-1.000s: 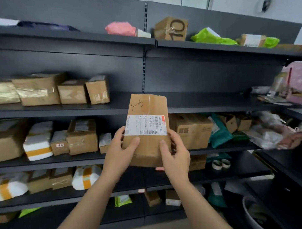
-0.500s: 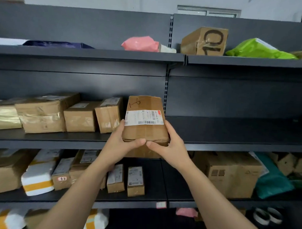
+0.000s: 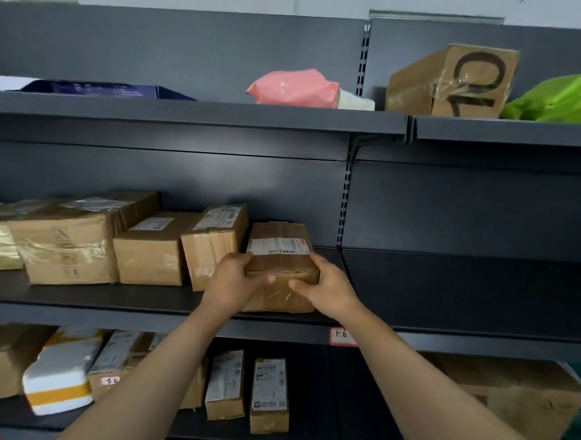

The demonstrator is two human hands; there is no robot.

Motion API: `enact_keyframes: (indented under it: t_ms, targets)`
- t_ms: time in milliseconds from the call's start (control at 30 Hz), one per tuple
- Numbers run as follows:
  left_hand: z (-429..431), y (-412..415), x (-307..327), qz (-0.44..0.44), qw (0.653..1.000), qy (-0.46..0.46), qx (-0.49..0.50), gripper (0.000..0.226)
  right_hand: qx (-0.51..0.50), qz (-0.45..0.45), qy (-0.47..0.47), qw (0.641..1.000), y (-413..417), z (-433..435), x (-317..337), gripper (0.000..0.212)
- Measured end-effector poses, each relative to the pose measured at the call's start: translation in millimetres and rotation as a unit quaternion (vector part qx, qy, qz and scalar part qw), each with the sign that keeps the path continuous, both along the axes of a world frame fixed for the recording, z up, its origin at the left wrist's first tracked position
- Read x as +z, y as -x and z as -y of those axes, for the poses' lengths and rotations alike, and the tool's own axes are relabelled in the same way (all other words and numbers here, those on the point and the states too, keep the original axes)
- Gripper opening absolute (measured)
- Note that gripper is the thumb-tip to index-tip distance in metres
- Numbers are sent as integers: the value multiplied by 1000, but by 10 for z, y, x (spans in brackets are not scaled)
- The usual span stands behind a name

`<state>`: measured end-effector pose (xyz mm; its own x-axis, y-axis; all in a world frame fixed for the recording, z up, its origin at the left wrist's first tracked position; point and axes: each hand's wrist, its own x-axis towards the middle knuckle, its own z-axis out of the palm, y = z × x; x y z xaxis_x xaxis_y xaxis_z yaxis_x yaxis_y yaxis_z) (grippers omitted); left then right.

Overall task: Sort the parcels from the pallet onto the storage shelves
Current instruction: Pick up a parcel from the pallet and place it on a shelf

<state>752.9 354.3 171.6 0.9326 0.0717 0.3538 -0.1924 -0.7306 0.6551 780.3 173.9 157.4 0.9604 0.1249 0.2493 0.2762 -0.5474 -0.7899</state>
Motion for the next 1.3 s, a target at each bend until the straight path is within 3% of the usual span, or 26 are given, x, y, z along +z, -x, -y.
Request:
enact_keyframes:
  t_ms: [333,533,833,1067,1300]
  targets:
    - [41,-151,-56,41,970,-223,82,49,-36,39,221,974,-50,-83,68,82]
    - [31,46,-111,66,938,-334,70,71,-89,34,332,939,354,58,71,81]
    - [198,764,-163,120,914,-369,-117,63,-250,-28,413,875,1650,327,-134,68]
    - [678,1577,-288,154,863,-409,-254,60,-340,-117,441,822,2998,652,-258,57]
    - [1440,2655,-513,194,806,-411,-379,46,-410,-202,435,776,4472,1071,-465,63]
